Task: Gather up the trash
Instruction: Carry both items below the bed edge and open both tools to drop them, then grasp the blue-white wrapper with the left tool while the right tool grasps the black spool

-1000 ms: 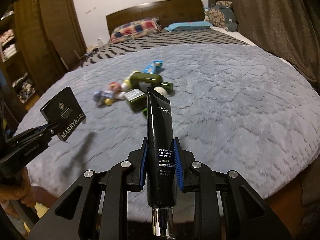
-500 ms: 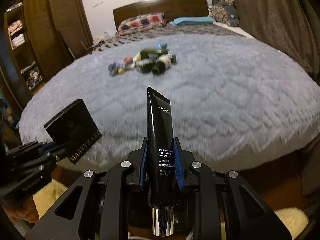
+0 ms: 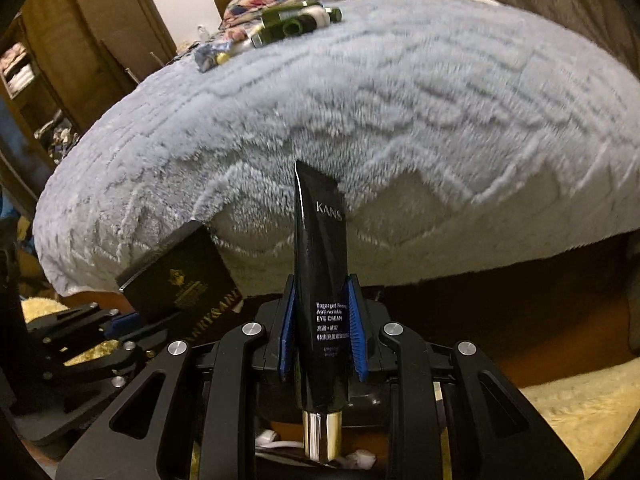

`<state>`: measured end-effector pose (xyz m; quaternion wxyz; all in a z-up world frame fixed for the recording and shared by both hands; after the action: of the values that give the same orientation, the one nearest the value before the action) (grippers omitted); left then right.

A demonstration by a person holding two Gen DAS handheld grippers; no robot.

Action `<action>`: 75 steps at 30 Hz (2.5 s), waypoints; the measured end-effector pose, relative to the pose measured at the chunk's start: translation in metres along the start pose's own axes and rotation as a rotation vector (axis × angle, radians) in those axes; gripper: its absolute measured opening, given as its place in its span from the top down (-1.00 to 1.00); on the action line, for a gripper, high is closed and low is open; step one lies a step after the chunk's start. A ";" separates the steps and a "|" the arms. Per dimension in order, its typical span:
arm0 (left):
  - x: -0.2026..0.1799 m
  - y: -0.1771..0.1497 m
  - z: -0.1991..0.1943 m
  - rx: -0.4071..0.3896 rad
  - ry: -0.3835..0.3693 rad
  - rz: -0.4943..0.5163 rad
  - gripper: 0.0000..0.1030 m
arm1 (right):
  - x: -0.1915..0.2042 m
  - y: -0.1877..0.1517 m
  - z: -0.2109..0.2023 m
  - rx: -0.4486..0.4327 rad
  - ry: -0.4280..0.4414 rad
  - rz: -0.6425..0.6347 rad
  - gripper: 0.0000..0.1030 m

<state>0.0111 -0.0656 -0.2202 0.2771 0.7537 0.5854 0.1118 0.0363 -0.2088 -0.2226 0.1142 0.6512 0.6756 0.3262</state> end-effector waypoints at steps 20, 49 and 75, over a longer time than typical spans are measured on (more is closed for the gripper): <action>0.020 -0.015 0.079 0.177 -0.001 -0.014 0.35 | 0.007 -0.019 0.053 0.142 -0.043 -0.033 0.56; 0.067 0.098 -0.059 -0.147 0.159 -0.030 -0.30 | -0.003 0.121 -0.044 -0.198 -0.123 -0.063 -0.38; 0.146 0.244 0.011 -0.203 0.236 -0.055 -0.21 | 0.031 0.219 0.063 -0.138 -0.031 -0.072 0.22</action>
<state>0.2592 0.0301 -0.1180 0.2842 0.6871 0.6201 0.2504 0.2447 -0.1739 -0.1329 0.1808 0.6220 0.6728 0.3574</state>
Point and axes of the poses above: each gripper's, at about its wrist camera, not at the fingertips, and z roughly the way its jaws point, x to its left, y to its top, the point moved 3 cm from there along z, roughly the way its jaws point, and after that the axes turned 2 degrees about -x, right-handed, at the moved point
